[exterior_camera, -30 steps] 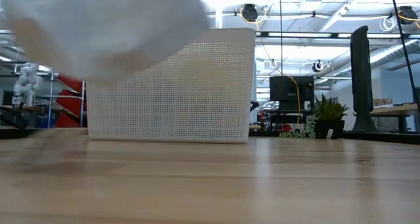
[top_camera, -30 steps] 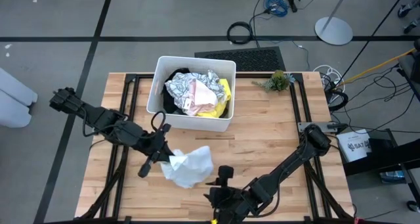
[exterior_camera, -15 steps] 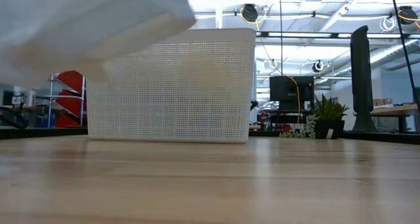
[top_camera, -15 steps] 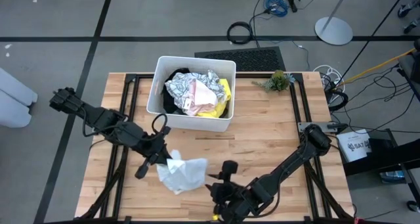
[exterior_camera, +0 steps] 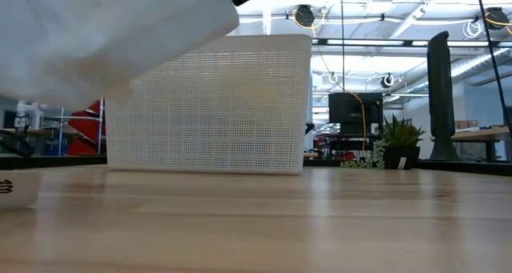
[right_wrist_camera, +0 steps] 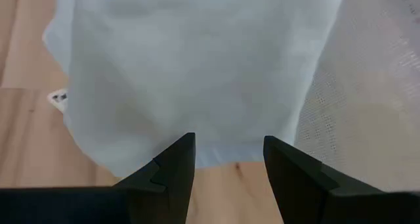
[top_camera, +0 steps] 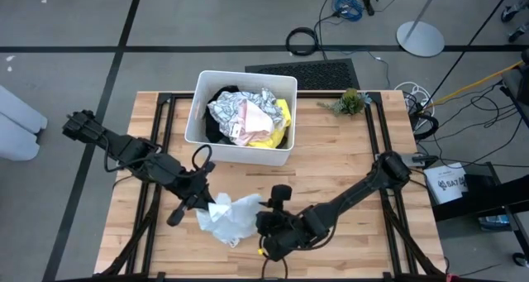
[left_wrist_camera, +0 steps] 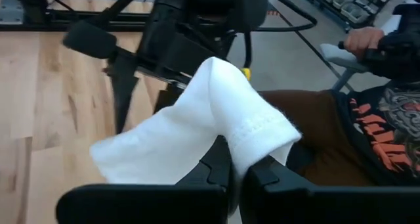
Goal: Fold laundry
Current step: Put the white underwear into the white laundry bin
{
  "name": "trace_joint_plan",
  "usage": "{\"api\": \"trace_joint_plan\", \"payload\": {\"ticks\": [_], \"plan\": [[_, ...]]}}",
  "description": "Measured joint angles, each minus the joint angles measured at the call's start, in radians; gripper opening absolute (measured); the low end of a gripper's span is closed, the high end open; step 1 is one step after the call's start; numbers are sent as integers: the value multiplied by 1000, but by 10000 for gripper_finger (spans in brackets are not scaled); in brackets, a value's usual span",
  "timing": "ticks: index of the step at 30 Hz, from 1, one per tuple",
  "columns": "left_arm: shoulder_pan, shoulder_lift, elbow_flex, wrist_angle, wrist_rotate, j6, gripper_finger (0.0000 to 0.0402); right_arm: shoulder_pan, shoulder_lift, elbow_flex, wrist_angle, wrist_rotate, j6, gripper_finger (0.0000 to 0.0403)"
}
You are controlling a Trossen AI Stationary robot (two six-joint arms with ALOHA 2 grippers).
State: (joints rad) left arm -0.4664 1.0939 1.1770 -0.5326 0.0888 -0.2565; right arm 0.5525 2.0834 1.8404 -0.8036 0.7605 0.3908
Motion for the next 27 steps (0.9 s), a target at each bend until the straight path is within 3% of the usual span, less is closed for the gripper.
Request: {"api": "trace_joint_plan", "payload": {"ticks": [14, 21, 27], "plan": [[0, 0, -13, -4, 33, 0, 11, -12, -13, 0, 89, -35, -133, 169], [0, 5, -21, 3, 41, 0, 11, -54, -17, 0, 223, -197, -241, 169], [0, 21, -21, 3, 91, 0, 11, -111, -17, 0, 220, -210, -230, 169]]}}
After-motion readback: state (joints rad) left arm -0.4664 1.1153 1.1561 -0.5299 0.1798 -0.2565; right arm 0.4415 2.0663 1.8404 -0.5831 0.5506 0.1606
